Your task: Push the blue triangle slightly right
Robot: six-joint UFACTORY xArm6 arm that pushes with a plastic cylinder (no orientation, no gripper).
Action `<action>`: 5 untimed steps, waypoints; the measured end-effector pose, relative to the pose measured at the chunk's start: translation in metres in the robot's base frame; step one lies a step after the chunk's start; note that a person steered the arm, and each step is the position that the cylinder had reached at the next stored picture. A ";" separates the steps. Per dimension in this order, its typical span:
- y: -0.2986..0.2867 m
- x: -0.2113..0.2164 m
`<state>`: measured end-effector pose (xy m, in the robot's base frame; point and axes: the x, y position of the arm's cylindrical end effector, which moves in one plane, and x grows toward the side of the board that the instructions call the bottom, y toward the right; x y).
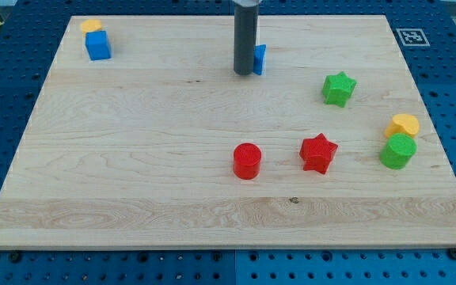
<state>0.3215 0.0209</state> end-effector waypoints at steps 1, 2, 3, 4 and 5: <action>0.000 -0.033; 0.000 -0.035; 0.021 -0.036; 0.041 -0.036; 0.050 -0.036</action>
